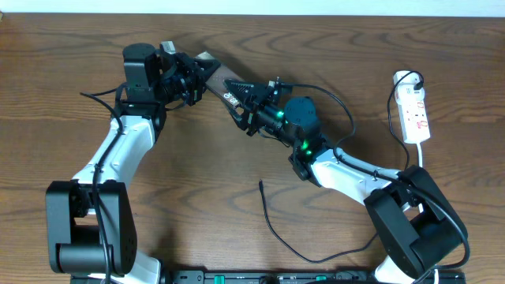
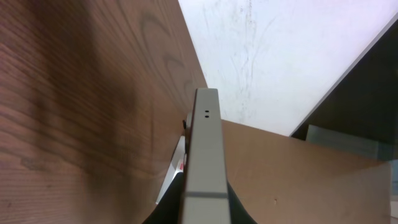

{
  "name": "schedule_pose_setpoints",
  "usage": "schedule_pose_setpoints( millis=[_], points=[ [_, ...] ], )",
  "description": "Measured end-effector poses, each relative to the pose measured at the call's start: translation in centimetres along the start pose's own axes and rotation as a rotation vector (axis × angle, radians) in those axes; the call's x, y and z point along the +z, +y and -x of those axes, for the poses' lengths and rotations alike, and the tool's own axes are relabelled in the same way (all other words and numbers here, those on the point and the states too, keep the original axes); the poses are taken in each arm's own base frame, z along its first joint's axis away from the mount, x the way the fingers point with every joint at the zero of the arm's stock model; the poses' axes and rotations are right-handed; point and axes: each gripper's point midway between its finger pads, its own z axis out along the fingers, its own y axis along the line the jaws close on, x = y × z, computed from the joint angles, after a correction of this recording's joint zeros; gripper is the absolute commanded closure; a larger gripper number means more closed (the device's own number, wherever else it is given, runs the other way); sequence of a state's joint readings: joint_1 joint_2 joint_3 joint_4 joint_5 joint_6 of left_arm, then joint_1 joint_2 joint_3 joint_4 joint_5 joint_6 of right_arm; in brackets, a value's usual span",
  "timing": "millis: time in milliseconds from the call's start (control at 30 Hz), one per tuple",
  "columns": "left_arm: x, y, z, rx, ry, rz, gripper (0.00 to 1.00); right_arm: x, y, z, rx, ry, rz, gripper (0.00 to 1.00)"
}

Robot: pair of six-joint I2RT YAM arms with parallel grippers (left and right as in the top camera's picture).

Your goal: Plug charger to phone and switch on socket

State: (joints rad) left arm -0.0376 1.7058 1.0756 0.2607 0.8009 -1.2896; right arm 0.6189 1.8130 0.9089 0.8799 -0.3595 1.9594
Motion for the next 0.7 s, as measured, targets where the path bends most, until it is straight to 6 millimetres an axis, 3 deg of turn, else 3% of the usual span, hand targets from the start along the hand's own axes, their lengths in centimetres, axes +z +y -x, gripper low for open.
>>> schedule_pose_setpoints(
  millis=[133, 267, 433, 700],
  points=[
    [0.0, 0.1, 0.3, 0.0, -0.016, 0.003, 0.93, 0.0, -0.1, -0.1, 0.002, 0.007, -0.003, 0.22],
    [-0.2, 0.1, 0.8, -0.003, -0.031, 0.004, 0.93, 0.0, -0.1, -0.1, -0.026, 0.006, -0.004, 0.01],
    [-2.2, 0.4, 3.6, -0.017, -0.087, -0.007, 0.93, -0.2, 0.2, 0.6, -0.1, -0.006, 0.001, 0.01],
    [-8.7, 1.0, 8.9, -0.053, -0.131, -0.073, 0.93, -0.8, 0.7, 1.6, -0.325, 0.011, -0.002, 0.01]
  ],
)
